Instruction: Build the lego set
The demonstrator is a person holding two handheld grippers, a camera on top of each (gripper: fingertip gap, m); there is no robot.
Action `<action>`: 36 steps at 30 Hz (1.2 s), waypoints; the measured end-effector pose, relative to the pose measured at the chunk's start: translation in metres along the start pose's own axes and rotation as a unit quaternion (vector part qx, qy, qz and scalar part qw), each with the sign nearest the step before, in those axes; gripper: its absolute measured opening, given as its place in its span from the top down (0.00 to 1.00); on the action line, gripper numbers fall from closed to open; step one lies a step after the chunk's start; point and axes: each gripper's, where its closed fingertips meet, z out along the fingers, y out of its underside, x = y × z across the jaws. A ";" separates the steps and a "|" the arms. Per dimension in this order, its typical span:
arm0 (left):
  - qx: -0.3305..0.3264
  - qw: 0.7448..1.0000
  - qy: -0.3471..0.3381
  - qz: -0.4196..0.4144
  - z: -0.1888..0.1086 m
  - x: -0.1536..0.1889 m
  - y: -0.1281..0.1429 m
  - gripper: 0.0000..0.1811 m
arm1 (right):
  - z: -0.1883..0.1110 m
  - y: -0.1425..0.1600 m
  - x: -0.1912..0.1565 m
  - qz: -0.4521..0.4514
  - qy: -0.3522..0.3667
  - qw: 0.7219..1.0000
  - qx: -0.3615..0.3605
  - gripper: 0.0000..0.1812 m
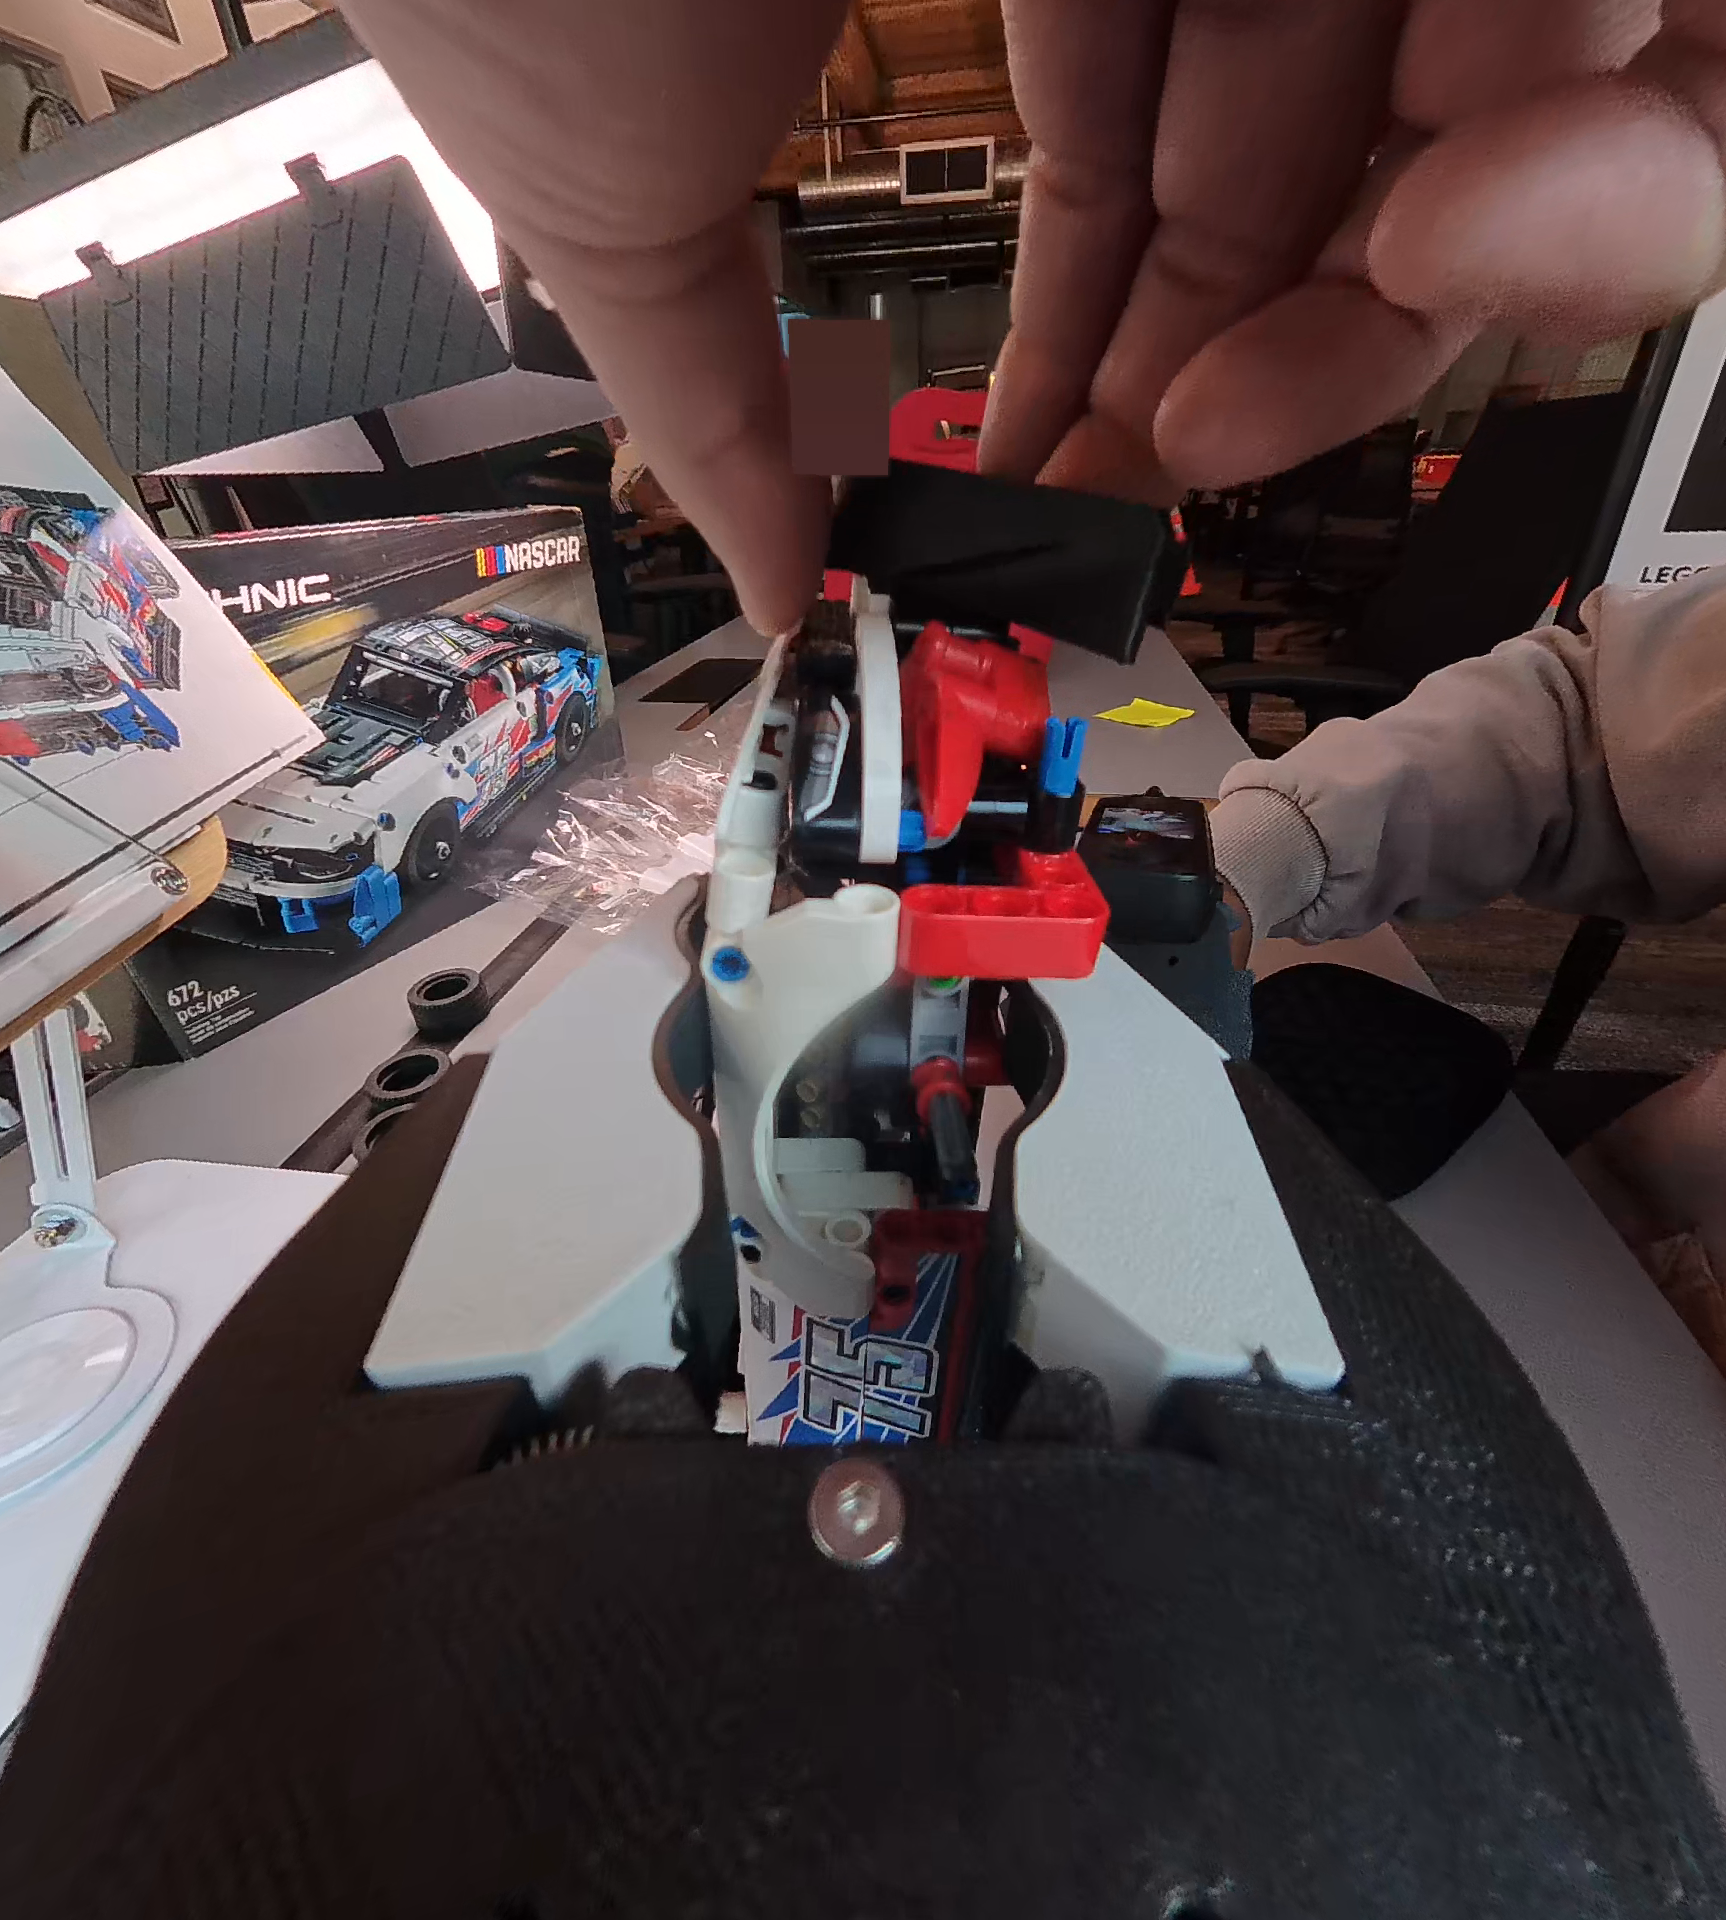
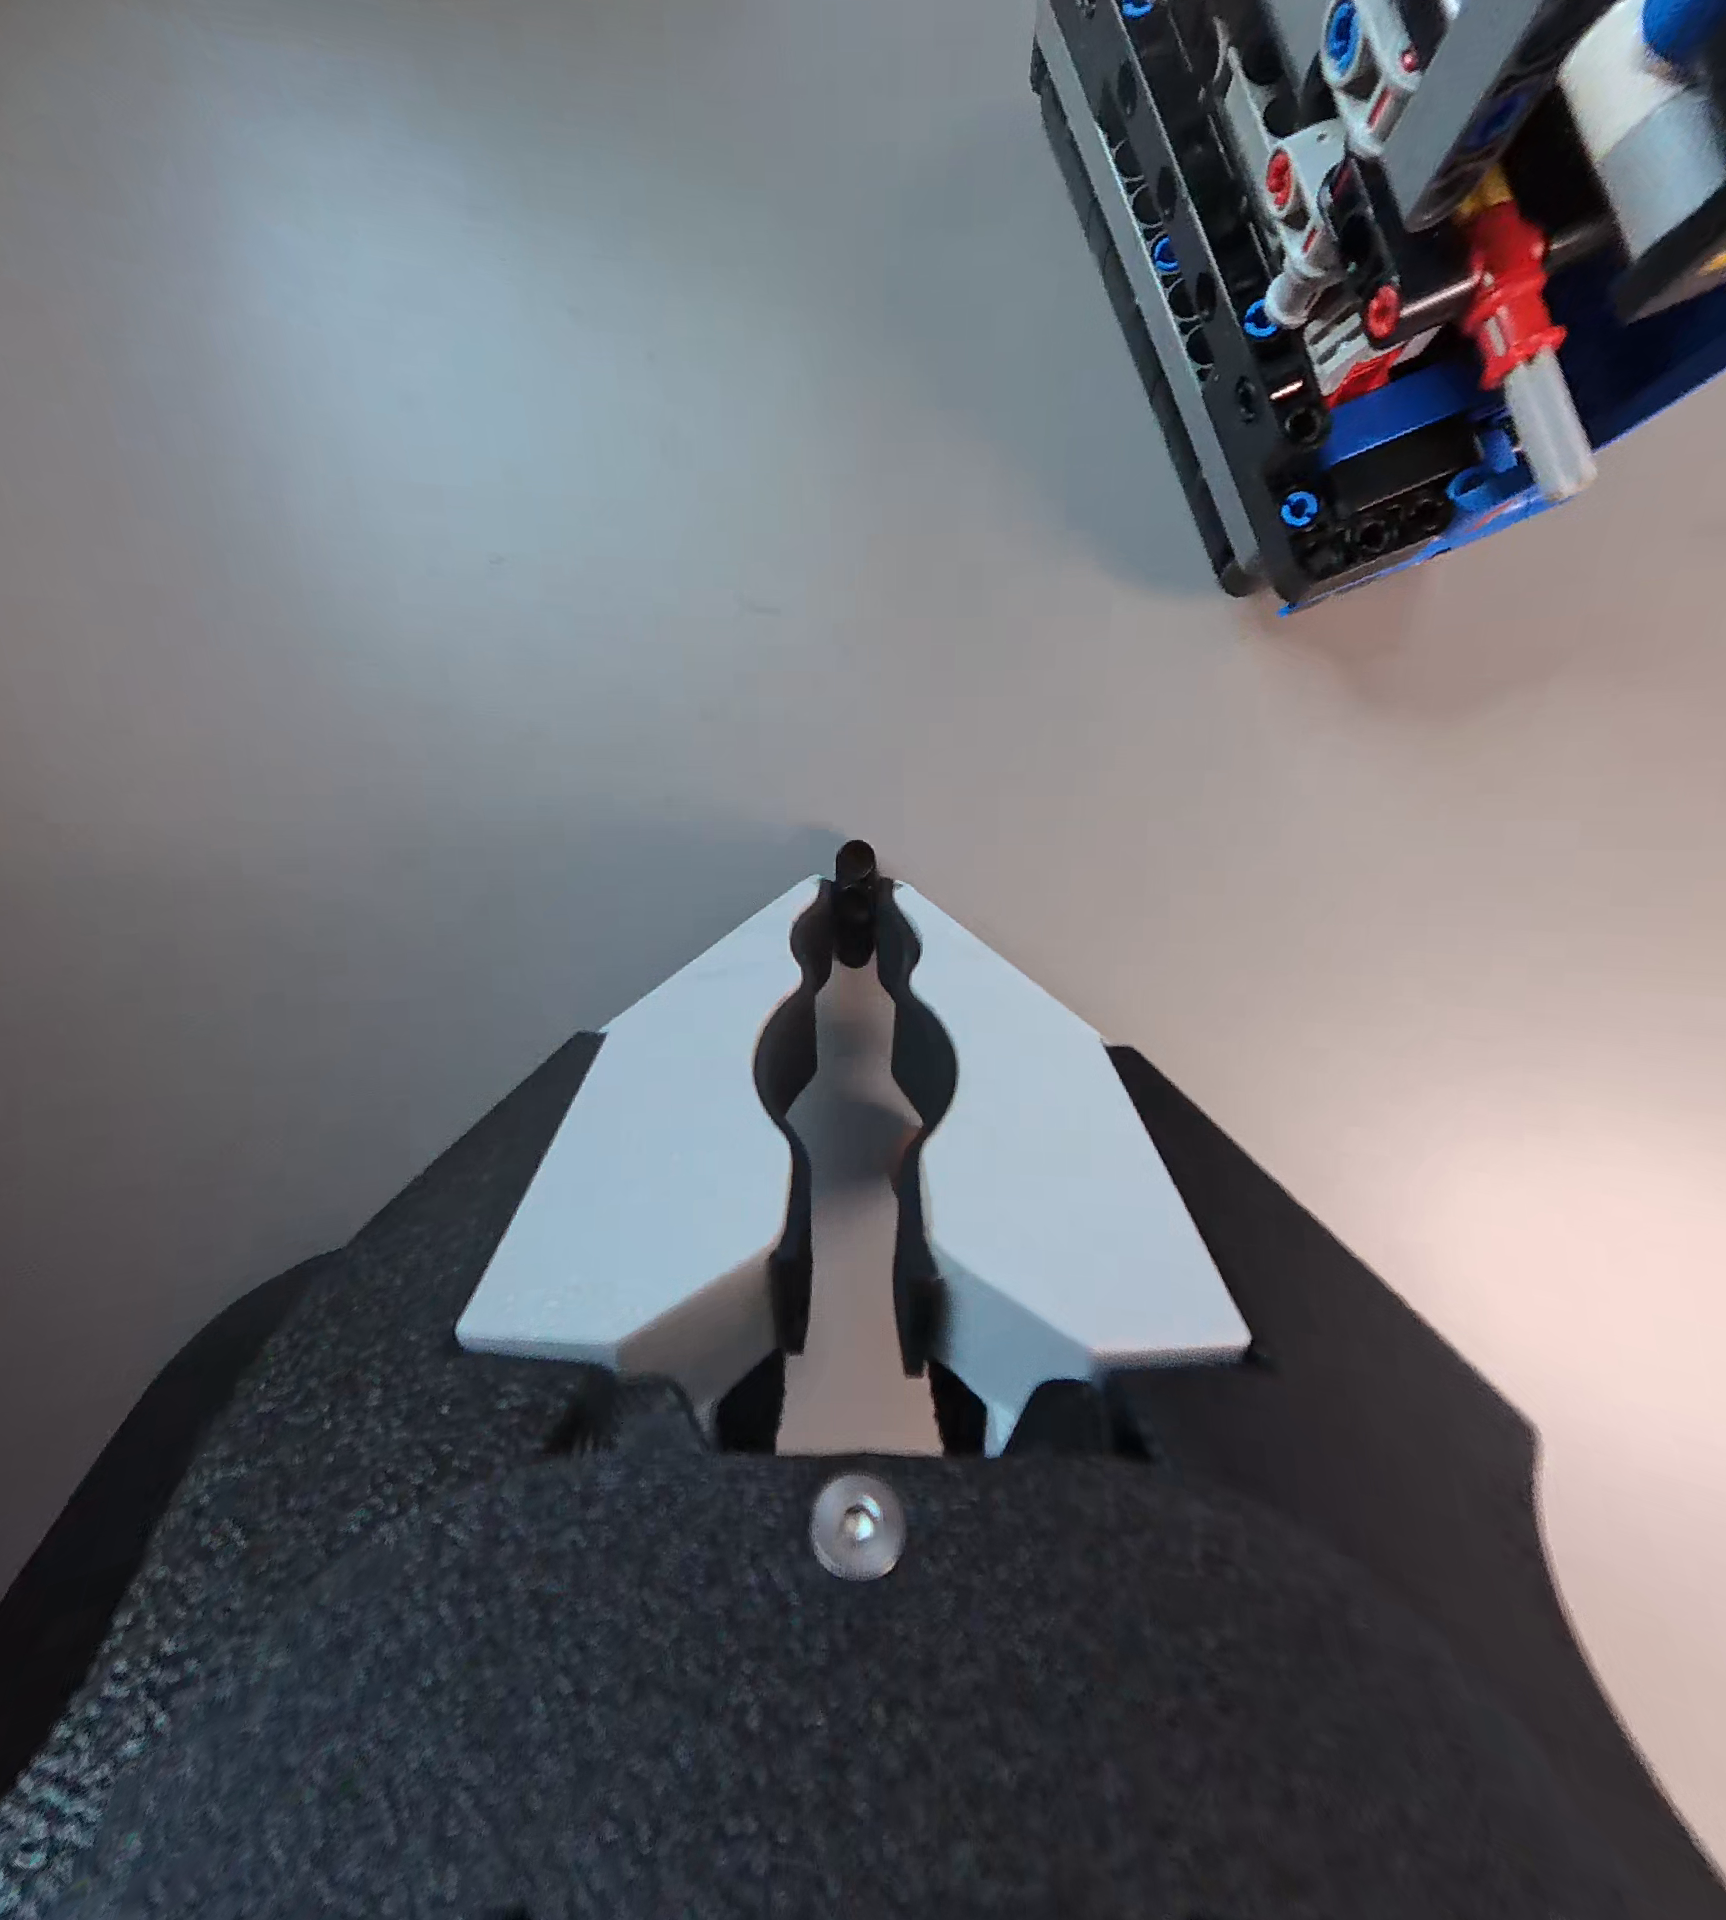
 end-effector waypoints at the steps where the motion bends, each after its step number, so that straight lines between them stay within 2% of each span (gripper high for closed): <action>1: 0.000 1.000 0.000 0.000 0.000 0.000 0.000 0.71 | 0.000 0.001 0.000 0.000 0.000 1.000 0.000 0.97; 5: 0.001 1.000 0.000 -0.001 0.000 0.000 0.000 0.71 | -0.007 0.007 -0.007 -0.014 -0.010 1.000 -0.010 0.97; 12: 0.003 1.000 0.001 -0.003 0.000 0.000 0.000 0.71 | -0.042 0.001 -0.002 -0.028 0.009 0.999 -0.011 0.97; 17: 0.001 1.000 0.000 -0.001 0.000 0.000 0.000 0.71 | -0.028 0.021 0.006 -0.030 0.016 0.998 -0.045 0.97; 22: 0.001 1.000 0.001 -0.001 0.000 0.000 0.000 0.71 | -0.014 0.025 0.001 -0.027 0.004 0.999 -0.043 0.97; 28: 0.002 1.000 0.001 -0.002 0.000 0.000 0.000 0.71 | -0.015 0.019 0.002 -0.013 0.010 1.000 -0.016 0.89; 32: 0.003 1.000 0.001 -0.003 0.000 0.000 0.000 0.71 | -0.027 0.011 0.004 0.010 0.024 0.999 0.025 0.86; 34: 0.003 1.000 0.001 -0.003 0.000 0.000 0.000 0.71 | -0.041 0.002 0.004 0.001 0.041 0.998 0.053 1.00; 36: 0.003 1.000 0.001 -0.003 0.000 0.000 0.000 0.71 | -0.062 -0.014 0.006 -0.021 0.071 0.994 0.083 1.00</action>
